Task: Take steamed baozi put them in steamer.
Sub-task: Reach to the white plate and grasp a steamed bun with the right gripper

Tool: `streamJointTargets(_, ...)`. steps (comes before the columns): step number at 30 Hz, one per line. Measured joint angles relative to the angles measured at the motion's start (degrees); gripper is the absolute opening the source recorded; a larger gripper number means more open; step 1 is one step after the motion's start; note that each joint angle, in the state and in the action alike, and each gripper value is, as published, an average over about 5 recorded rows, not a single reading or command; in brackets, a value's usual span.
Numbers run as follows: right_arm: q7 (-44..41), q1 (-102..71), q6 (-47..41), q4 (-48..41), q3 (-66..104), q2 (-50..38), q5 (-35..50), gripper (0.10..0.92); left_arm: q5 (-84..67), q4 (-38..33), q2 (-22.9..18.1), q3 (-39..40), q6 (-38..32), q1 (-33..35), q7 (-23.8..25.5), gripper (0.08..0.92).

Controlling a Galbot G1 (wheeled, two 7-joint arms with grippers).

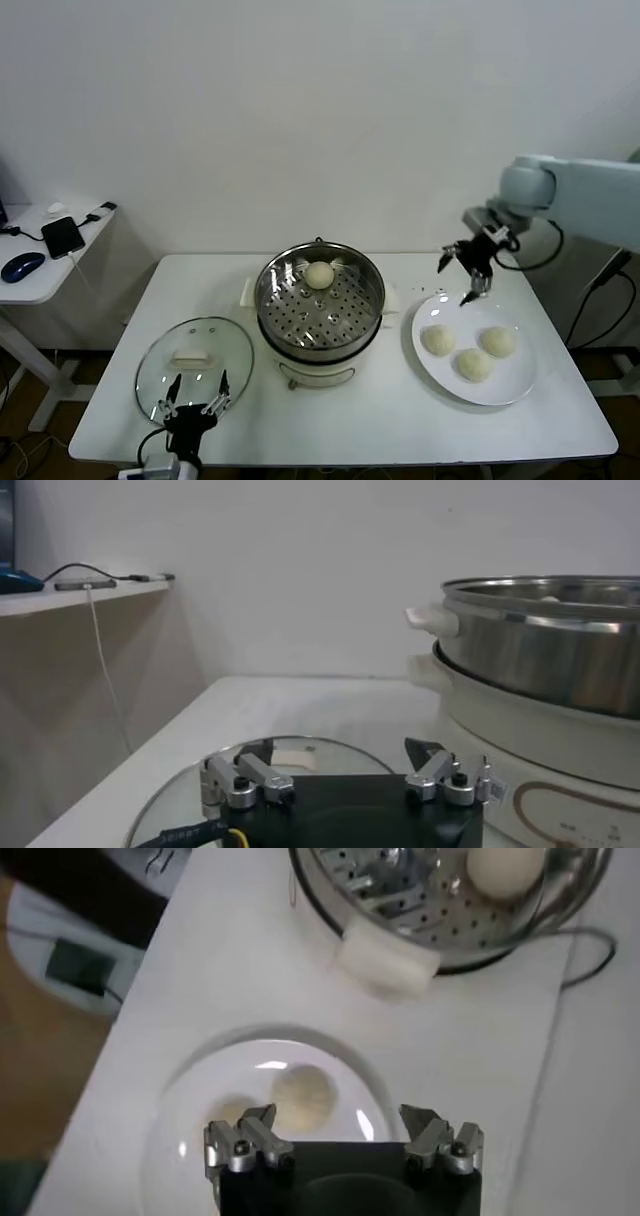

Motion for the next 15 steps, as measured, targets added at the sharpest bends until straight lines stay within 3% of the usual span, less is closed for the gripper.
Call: streamJointTargets(15, 6.74, -19.56, -9.78, -5.33, 12.96, -0.43, -5.33, 0.823, 0.35, 1.24, -0.05, -0.25, -0.47, 0.50, -0.13, 0.823)
